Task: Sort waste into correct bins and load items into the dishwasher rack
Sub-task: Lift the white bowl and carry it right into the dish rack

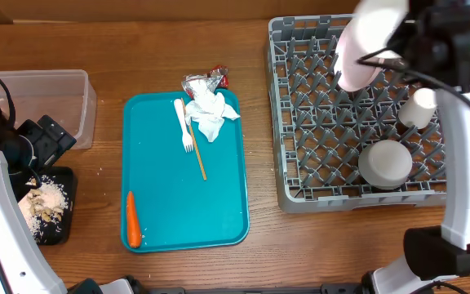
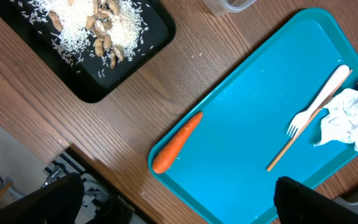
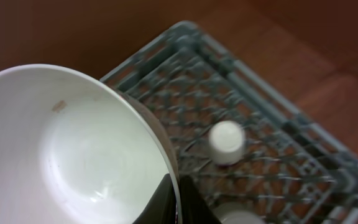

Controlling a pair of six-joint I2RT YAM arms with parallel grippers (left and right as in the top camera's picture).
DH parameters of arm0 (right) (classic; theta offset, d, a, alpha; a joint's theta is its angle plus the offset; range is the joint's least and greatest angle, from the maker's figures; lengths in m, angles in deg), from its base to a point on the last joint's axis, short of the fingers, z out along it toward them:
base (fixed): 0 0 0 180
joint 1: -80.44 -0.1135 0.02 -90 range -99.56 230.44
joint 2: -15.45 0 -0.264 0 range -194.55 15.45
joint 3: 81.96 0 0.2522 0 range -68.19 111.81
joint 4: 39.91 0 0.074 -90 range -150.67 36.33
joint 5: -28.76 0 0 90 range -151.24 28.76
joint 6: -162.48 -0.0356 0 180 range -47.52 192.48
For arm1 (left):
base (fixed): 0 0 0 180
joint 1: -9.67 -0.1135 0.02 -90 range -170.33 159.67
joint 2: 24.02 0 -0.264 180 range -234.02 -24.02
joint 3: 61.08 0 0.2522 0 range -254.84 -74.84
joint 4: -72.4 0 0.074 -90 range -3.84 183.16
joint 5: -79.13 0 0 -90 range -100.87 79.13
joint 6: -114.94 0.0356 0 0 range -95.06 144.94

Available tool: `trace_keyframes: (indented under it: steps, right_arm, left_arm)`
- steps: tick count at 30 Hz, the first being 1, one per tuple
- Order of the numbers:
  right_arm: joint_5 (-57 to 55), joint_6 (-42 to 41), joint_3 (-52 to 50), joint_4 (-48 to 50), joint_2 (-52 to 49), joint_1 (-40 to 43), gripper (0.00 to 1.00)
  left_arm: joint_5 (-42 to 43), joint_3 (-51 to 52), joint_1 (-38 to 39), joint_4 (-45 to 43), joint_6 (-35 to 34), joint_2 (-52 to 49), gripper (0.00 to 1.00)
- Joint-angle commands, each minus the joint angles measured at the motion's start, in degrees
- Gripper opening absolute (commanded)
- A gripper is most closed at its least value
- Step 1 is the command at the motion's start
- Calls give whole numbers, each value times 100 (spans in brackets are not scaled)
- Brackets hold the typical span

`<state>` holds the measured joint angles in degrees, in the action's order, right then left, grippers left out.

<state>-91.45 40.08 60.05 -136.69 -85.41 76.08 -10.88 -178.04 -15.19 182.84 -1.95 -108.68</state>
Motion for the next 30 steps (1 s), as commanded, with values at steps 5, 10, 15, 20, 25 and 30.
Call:
trace_keyframes:
  steps: [5,10,15,20,25,30]
  right_arm:
    - [-2135,-518,-81,-28,-195,619,4]
    - [-2448,-507,-131,142,-398,713,4]
    - [-3226,-280,-444,592,-822,710,4]
    - [-3425,925,-487,1419,-1488,723,4]
    - [-3517,2168,-490,2225,-2083,732,4]
    - [-4153,2522,-490,2634,-2527,846,4]
  left_arm:
    - [2,20,-24,11,-57,-35,100]
    - [2,20,-24,9,-57,-35,100]
    - [2,20,-24,11,-57,-35,100]
    - [2,20,-24,9,-57,-35,100]
    - [2,20,-24,11,-57,-35,100]
    - [2,20,-24,11,-57,-35,100]
